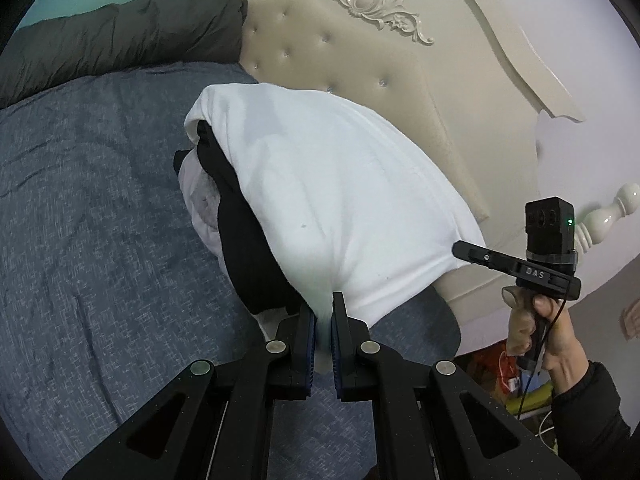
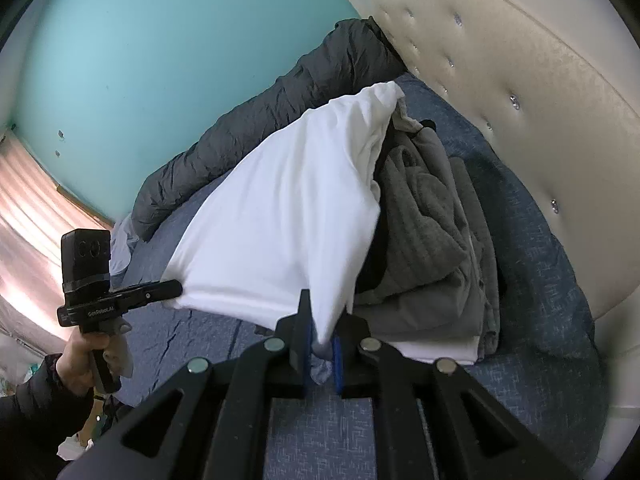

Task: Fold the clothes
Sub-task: 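Lower the polo bundle with both tools onto the grey clothes stack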

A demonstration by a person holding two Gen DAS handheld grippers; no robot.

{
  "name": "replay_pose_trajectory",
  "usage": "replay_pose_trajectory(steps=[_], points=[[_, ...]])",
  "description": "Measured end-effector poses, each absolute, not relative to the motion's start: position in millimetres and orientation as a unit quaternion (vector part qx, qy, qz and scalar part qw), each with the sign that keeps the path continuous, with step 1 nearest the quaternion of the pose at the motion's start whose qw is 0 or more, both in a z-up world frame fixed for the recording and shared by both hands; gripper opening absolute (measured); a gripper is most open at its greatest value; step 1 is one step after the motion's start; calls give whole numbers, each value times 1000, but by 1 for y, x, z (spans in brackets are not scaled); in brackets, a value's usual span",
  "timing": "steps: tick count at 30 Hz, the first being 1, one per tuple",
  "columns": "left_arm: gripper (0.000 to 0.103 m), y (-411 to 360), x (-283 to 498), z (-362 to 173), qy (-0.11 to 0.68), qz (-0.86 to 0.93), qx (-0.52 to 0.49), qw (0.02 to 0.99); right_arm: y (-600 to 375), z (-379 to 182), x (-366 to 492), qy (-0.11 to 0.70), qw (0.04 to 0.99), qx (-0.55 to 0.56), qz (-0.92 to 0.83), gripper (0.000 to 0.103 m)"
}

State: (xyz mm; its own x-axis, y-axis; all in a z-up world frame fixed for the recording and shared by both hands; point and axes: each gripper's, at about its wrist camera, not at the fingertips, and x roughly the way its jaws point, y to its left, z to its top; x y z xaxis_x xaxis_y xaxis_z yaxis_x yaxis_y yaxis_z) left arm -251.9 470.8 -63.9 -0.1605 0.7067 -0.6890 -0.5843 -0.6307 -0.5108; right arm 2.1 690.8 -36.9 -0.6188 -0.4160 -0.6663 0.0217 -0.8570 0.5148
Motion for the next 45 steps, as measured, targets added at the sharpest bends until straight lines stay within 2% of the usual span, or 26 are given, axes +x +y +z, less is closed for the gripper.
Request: replay_pose_trajectory(steps=[7,11,12,17,22,25,35,41,45], points=[[8,459,-246,-54,-63,767,-476,426,690,-31,4,-223,107,413,-876,11],[8,446,-246,-35,-58,782,-455,423,696,-21,13,-215,87,405,-885,31],[8,444,-246,-30,-55,785,-449,424,701,-17,17,-213,81,400,-888,31],[8,452,-258,-6,-38,799,-421,428,721,7,27,-236,64,354,-903,31],[8,483,-265,-3,-25,795,-421,436,702,26,-2,-199,73,342,-915,31],[8,496,-268,-12,-19,790,-430,435,687,19,-24,-177,75,358,-914,23],[8,494,-264,-59,-15,775,-462,431,693,-40,-28,-180,56,413,-891,20],[8,490,-263,-50,-23,783,-444,435,705,-7,-34,-203,65,365,-906,21],[8,487,-266,-29,-23,795,-419,438,714,18,-72,-217,63,364,-904,23]])
